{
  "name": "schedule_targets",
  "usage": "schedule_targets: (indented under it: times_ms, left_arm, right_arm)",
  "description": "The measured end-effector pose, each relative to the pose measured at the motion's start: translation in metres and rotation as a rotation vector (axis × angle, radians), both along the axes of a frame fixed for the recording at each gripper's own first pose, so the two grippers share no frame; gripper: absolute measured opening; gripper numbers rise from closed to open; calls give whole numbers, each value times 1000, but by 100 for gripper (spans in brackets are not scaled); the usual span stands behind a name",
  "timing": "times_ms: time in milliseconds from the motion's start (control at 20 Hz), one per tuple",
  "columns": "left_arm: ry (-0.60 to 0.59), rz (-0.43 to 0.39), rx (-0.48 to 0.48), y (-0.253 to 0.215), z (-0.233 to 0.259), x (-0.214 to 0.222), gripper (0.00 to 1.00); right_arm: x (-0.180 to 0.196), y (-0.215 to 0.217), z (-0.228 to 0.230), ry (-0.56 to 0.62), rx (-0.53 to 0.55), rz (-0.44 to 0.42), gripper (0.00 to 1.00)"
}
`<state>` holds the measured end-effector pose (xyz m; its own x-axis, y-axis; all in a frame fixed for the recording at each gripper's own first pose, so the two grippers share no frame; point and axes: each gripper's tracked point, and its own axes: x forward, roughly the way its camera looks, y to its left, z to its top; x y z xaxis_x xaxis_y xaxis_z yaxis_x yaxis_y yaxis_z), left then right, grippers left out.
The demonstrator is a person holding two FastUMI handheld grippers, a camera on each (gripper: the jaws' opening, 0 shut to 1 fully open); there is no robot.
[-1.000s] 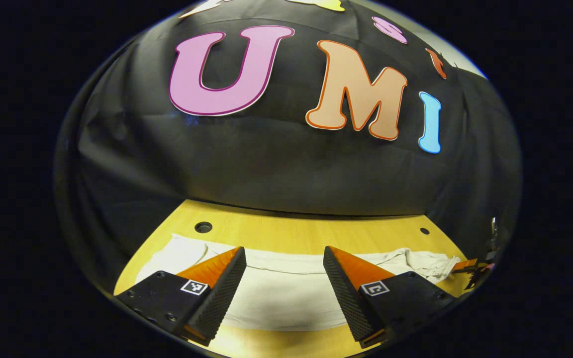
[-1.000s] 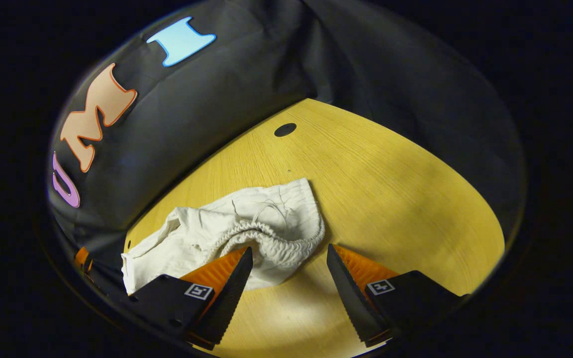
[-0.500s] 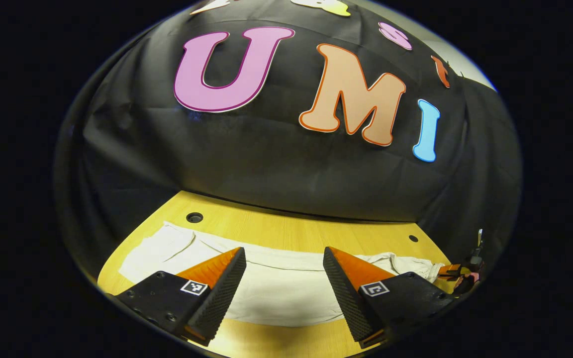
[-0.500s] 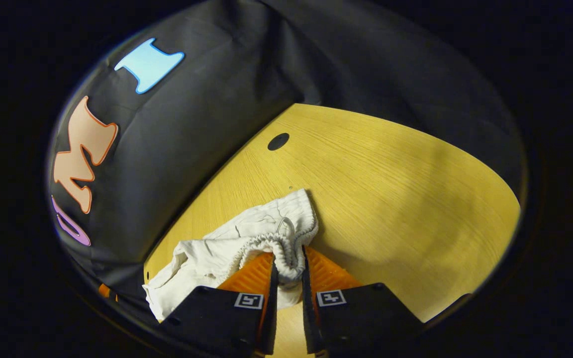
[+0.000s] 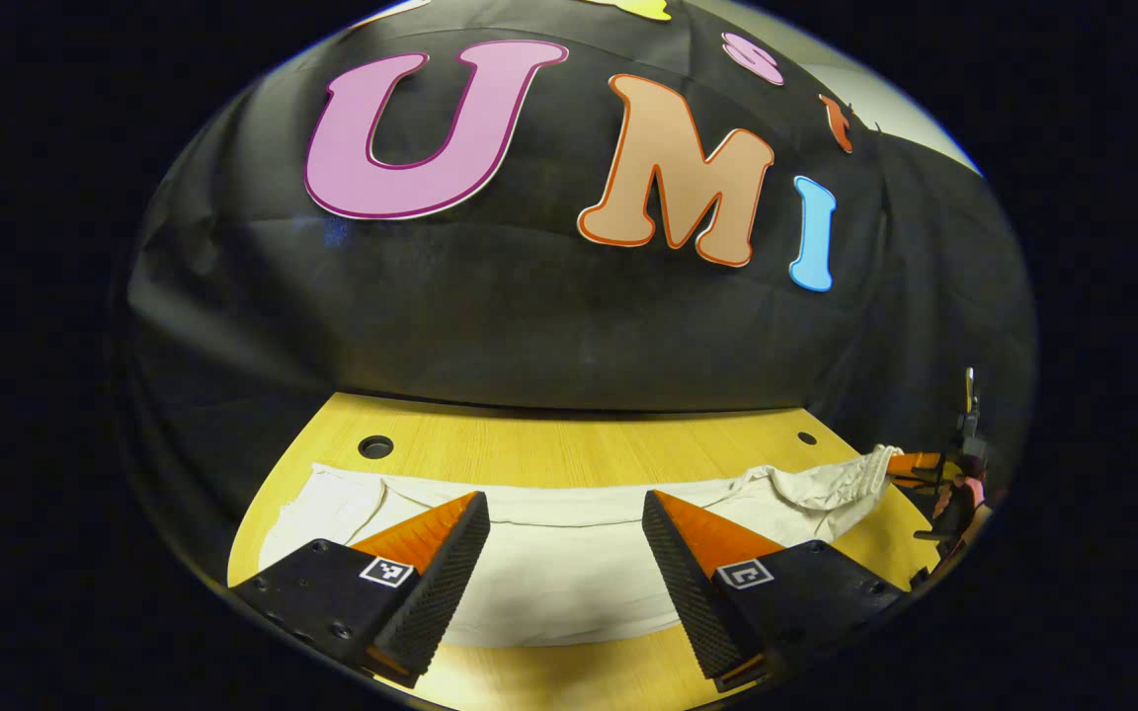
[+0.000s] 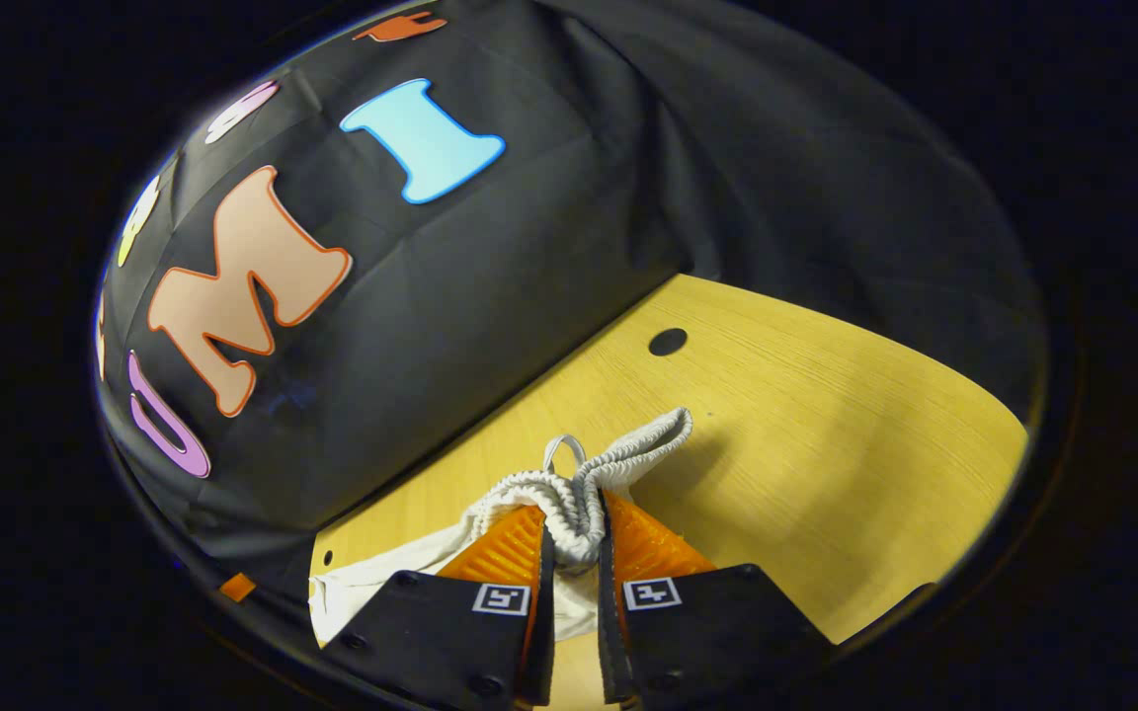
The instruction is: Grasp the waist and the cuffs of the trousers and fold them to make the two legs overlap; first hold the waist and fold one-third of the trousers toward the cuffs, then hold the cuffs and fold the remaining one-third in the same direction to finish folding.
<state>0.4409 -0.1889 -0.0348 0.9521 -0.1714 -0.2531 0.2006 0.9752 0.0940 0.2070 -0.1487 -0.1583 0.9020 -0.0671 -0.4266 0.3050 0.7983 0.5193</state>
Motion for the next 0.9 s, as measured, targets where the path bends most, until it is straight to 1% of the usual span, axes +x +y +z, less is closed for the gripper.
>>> schedule_targets:
  times_ms: [100,150,300,400,500,600,700,800,900]
  left_arm:
    - [14,-28,20,14,-1,-6,95]
    - [16,-34,27,22,0,-7,95]
    - [23,-41,8,44,0,-12,95]
    - [27,-29,-14,60,0,-14,95]
    - [29,-3,-31,80,-4,-20,95]
    - [29,20,-45,99,-3,-24,95]
    - [26,55,-56,123,-5,-26,95]
    - [36,96,-60,147,-10,-29,95]
    - [51,132,-67,169,-17,-34,95]
  right_arm:
    - [-2,28,25,-36,-22,6,20]
    - [4,48,37,-53,-36,18,21]
    - [21,112,62,-85,-92,72,20]
    - [37,160,72,-103,-112,115,20]
    - [42,207,76,-123,-110,167,21]
    - [48,260,65,-120,-110,243,21]
    - [42,305,42,-67,-93,324,21]
    - [40,340,11,-17,-125,390,21]
    - [35,358,-16,15,-182,447,21]
